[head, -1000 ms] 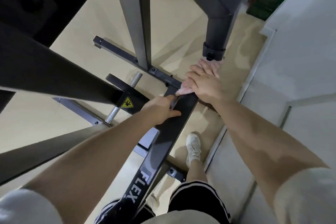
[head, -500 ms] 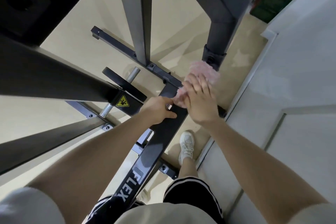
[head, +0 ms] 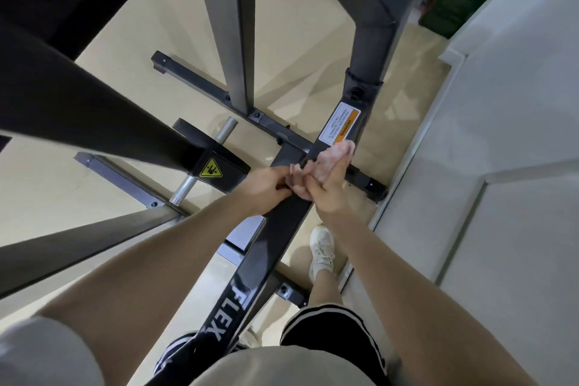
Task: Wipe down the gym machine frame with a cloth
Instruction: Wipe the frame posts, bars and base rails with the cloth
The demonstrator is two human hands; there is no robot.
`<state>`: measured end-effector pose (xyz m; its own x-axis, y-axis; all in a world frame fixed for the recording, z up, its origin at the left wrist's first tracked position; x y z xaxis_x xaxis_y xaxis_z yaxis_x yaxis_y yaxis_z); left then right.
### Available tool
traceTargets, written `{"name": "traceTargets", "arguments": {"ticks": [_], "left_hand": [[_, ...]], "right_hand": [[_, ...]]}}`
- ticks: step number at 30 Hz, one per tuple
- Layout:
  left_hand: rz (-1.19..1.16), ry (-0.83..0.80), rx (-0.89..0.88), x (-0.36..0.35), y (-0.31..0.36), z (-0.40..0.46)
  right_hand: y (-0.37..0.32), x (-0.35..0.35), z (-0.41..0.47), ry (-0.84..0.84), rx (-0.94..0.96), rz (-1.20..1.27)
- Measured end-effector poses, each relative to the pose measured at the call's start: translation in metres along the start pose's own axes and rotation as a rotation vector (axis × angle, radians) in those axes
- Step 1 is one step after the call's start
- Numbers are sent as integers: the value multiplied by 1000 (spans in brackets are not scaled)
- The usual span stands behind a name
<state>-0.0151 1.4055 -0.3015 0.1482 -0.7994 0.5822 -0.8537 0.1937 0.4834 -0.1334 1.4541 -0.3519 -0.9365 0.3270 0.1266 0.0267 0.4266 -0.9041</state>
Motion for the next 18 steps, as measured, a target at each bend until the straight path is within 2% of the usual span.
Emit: {"name": "traceTargets", "arguments": {"ticks": [2, 4, 7, 11, 15, 17, 18], "left_hand": [[4, -12, -10, 0, 0, -1], [19, -5, -21, -2, 3, -3], [63, 84, -52, -2, 5, -10], [79, 146, -88, -3, 4, -24], [118, 242, -73, 4, -9, -47], [134, 352, -49, 7, -18, -57], [137, 389, -27, 6, -24, -62]], "right_hand": [[-7, 8, 23, 46, -3, 50], [-16, 18, 31, 89, 20, -22], [-2, -4, 0, 64, 71, -65], [16, -27, -47, -27, 67, 61], [19, -8, -6, 51, -114, -133], [22, 1, 9, 159, -9, -288], [17, -4, 6, 167, 61, -173]]}}
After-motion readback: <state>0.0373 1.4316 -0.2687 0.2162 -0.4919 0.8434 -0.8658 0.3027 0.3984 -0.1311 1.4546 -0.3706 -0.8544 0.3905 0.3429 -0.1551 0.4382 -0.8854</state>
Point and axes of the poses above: each hand's wrist, its own z-axis towards the middle knuckle, its own x-axis out of the back of the hand, y = z × x, the point moved 8 cm from there along z, towards the middle knuckle, and after that the axes turned 4 degrees about z, right-handed, at the moved point
